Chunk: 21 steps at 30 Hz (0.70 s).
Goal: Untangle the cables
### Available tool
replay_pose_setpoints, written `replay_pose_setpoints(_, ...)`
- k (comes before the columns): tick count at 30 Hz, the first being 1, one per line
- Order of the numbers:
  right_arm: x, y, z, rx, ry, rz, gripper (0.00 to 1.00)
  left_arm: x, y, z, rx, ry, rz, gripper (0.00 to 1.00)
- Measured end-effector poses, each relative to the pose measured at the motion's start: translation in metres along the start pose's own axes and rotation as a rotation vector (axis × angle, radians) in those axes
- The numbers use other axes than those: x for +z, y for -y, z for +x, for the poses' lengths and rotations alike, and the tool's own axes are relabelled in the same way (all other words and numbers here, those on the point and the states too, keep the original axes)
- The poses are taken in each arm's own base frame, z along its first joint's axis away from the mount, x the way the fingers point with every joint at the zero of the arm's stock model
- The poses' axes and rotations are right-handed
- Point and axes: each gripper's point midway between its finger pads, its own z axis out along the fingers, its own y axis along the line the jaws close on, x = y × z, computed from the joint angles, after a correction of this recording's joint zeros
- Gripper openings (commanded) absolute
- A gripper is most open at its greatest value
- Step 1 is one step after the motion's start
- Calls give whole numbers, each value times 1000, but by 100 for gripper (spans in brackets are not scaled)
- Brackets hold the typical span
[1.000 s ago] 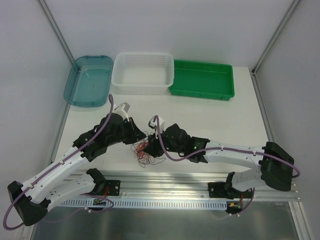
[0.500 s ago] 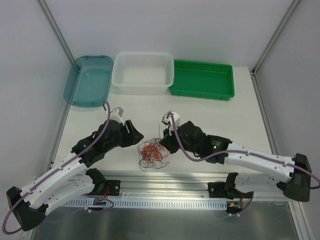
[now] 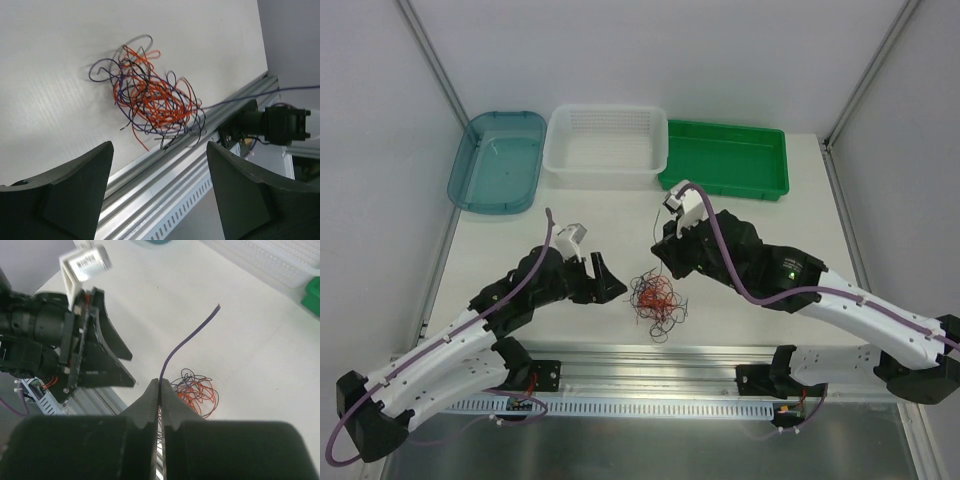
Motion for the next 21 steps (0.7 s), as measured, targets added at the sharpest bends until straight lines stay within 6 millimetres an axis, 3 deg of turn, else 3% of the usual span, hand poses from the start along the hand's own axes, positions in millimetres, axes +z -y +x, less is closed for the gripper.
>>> replay_pose_setpoints(8, -9, 5, -26, -9, 26, 45, 1, 30, 21, 50, 81, -171, 62, 72)
replay_pose_setpoints(15, -10, 8, -27, -5, 30, 61, 1, 57, 3, 50, -86, -130, -72, 71)
replay_pose_setpoints(21, -11, 12, -7, 36, 9, 69, 1, 68, -6, 46, -285, -44, -114, 68)
